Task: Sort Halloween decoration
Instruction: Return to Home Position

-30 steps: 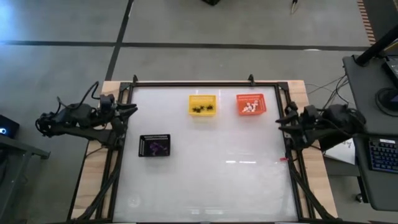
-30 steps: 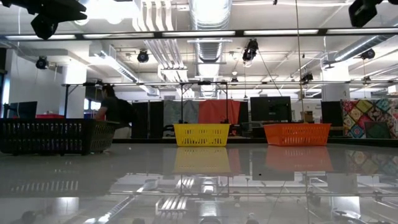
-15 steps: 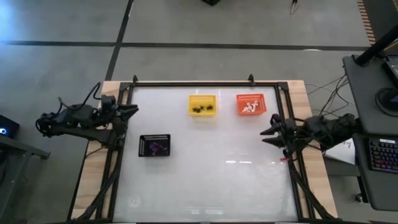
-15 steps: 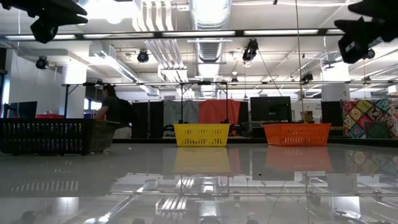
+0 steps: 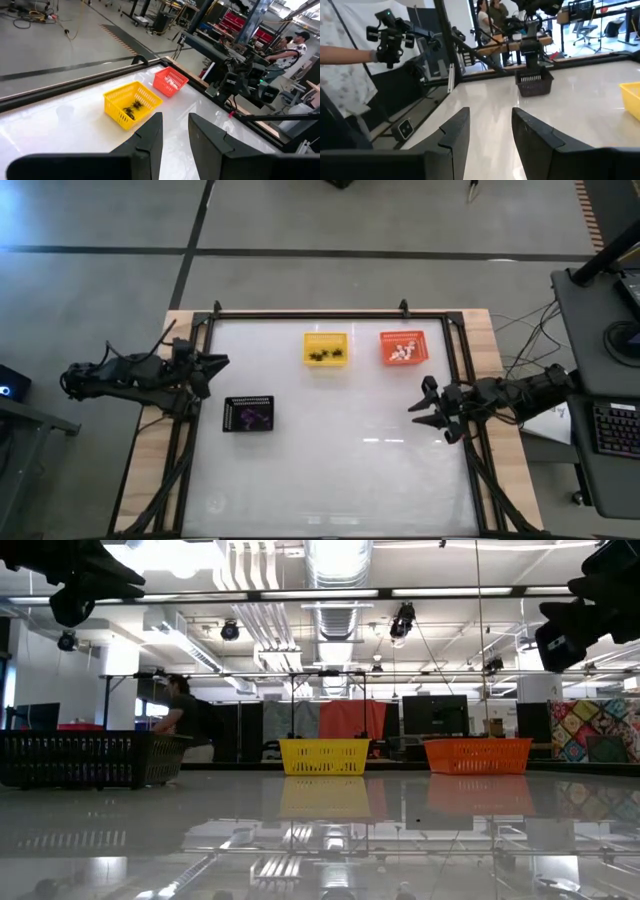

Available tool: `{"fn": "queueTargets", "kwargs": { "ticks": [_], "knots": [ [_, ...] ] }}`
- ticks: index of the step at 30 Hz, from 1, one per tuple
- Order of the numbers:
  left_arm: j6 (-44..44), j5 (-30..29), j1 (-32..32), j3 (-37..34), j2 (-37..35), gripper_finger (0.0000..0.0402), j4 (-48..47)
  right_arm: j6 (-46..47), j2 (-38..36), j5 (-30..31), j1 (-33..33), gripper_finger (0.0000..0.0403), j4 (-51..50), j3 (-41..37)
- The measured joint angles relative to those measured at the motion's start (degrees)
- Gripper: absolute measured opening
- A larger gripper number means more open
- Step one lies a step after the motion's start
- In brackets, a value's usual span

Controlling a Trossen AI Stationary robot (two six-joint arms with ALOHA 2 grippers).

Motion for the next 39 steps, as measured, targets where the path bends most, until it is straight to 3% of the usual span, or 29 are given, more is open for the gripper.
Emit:
{"fn": "queueTargets", "kwargs": {
  "ticks": [12,22,31,34,39],
  "knots": [
    [0.68,-0.53,0.0,-0.11,0.0,0.0075,0.76,-7.06,2.06,-0.85,0.0,0.0137,-0.72,0.02],
    [1.36,-0.37,-0.01,-0.11,0.0,0.0075,1.77,1.45,7.0,-0.9,0.0,0.0137,-0.83,0.02],
    [7.27,-0.35,0.0,-0.24,0.02,0.0075,2.52,1.18,7.63,-0.9,0.0,0.0137,-0.87,0.0],
    [11.19,-0.48,0.0,-1.69,0.0,0.0075,7.32,1.18,7.63,-0.9,0.0,0.0137,-0.81,0.0],
    [18.45,-0.96,0.0,-6.95,0.09,0.0075,23.24,1.18,7.63,-0.9,0.0,0.0137,-0.79,-0.03]
  ]
}}
